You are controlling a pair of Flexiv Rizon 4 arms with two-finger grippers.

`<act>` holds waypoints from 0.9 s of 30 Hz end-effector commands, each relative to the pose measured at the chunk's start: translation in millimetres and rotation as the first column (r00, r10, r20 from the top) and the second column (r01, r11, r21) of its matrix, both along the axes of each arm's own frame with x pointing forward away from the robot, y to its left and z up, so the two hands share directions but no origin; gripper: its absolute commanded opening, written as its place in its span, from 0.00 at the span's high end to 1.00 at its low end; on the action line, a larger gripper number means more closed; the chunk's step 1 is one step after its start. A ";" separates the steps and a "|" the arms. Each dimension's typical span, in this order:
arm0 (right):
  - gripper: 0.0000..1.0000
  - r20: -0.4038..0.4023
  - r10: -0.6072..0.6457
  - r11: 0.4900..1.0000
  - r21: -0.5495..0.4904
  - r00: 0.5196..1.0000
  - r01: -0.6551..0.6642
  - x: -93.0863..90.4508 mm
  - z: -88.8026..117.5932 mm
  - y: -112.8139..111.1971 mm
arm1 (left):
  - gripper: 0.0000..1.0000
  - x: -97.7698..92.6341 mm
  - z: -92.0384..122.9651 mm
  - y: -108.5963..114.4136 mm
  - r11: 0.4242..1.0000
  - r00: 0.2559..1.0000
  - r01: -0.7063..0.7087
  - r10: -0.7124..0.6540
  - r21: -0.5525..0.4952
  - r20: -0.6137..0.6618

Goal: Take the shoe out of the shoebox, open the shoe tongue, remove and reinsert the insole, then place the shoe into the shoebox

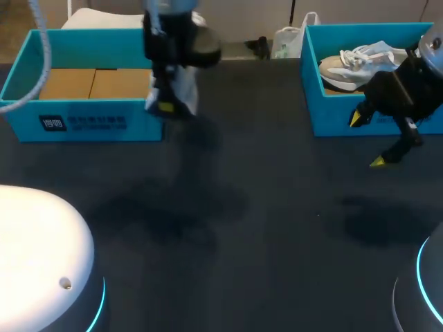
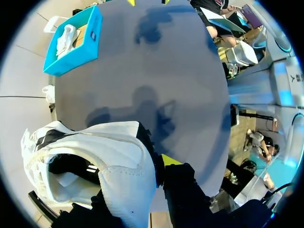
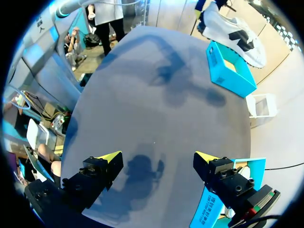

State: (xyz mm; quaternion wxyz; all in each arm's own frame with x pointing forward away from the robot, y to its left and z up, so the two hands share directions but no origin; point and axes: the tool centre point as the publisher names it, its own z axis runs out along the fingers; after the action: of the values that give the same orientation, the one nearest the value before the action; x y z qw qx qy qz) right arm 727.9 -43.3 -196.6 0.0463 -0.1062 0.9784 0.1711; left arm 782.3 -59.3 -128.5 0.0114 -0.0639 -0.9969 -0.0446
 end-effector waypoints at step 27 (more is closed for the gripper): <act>0.00 -0.001 -0.001 1.000 -0.004 1.000 0.001 0.6 -0.8 0.9 | 1.00 120.5 30.5 258.2 0.999 0.997 -0.021 0.018 -0.047 -0.071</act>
State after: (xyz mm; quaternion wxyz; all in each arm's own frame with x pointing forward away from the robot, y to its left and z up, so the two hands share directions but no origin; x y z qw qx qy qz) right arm 727.9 -43.3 -196.6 0.0463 -0.1062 0.9784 0.1711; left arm 895.4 171.8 -106.0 0.0439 -0.0561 -0.9968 -0.0366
